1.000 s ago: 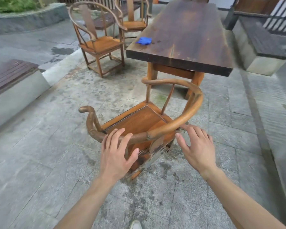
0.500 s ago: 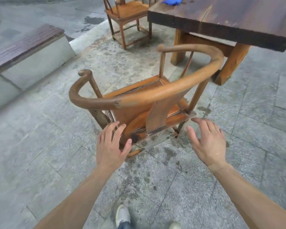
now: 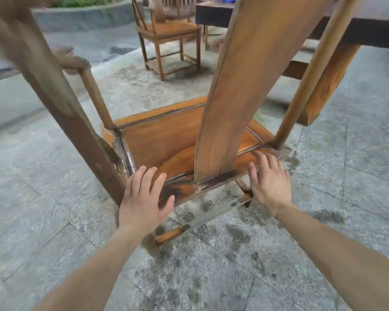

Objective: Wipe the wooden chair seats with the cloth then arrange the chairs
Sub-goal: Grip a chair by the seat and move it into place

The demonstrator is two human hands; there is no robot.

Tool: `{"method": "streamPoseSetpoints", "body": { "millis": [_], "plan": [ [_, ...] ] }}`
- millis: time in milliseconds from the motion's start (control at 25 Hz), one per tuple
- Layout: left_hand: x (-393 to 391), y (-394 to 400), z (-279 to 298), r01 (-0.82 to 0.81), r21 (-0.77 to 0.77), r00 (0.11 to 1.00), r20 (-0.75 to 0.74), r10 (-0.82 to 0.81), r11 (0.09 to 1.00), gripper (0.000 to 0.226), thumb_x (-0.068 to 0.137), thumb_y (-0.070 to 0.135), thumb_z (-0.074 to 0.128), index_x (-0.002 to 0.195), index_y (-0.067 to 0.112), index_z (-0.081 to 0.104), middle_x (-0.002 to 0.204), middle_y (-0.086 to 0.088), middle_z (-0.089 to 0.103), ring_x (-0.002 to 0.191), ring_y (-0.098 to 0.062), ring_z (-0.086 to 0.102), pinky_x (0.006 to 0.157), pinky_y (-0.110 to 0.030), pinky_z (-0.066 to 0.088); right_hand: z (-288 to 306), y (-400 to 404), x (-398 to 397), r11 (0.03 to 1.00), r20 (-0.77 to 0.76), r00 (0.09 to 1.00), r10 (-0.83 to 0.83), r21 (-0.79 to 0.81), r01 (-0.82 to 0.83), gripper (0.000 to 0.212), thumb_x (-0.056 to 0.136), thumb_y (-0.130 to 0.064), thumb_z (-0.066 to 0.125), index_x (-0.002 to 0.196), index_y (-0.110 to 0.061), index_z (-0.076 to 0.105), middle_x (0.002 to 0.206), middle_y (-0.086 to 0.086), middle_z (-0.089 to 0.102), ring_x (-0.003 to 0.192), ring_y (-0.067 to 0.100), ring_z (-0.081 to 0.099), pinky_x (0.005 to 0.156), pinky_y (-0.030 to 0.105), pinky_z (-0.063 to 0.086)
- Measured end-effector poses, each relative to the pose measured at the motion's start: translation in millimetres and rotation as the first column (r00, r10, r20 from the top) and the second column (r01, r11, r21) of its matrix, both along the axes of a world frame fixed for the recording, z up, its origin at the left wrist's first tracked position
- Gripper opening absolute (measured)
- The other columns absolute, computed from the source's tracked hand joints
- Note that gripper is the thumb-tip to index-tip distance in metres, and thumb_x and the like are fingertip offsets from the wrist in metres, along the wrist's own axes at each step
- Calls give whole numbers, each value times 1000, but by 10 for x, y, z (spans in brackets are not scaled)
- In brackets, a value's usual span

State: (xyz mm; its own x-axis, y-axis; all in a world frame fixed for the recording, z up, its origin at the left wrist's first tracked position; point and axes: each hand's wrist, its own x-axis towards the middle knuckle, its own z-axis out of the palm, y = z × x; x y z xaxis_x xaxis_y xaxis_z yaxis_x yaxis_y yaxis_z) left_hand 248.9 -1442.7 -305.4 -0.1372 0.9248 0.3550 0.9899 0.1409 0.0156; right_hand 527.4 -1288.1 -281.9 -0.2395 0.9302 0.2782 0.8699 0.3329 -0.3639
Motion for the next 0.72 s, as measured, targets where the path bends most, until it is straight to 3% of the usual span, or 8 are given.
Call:
{"method": "streamPoseSetpoints", "body": {
  "millis": [120,240,400,560,720],
  "plan": [
    [-48,231,-614,-11,66,998,-60,15,998,60,92,55,43,135,15,58,143,-14,53,138,-37,41,111,-57,36,-631,389,-42,998,0,1000,13,65,-13,39,101,-40,42,136,-25,50,137,2,53,126,31,45,100,50,40],
    [-41,340,-764,-129,150,985,-91,144,980,60,93,57,42,134,16,57,141,-13,55,135,-35,45,103,-55,41,-902,687,-156,983,48,995,85,158,-92,35,100,-43,41,129,-29,52,132,0,54,124,30,47,102,50,40],
    [-66,364,-797,-195,130,969,-127,211,972,60,94,59,39,127,15,61,136,-13,59,130,-34,50,96,-51,46,-1018,815,-247,966,96,988,121,218,-139,38,99,-45,30,117,-28,59,121,2,59,114,32,53,101,47,39],
    [-19,362,-767,-238,72,959,-144,246,969,60,93,60,38,126,15,60,134,-12,59,121,-32,55,81,-45,52,-920,1005,-139,951,188,960,206,195,-242,39,99,-46,27,119,-27,55,121,2,58,112,31,53,94,48,42],
    [-10,372,-766,-270,76,947,-160,279,960,59,91,60,39,124,16,61,129,-10,61,109,-30,62,74,-41,53,-936,1175,-141,933,221,939,264,186,-306,39,100,-46,26,121,-27,54,124,2,58,113,29,54,97,47,40]
  ]
}}
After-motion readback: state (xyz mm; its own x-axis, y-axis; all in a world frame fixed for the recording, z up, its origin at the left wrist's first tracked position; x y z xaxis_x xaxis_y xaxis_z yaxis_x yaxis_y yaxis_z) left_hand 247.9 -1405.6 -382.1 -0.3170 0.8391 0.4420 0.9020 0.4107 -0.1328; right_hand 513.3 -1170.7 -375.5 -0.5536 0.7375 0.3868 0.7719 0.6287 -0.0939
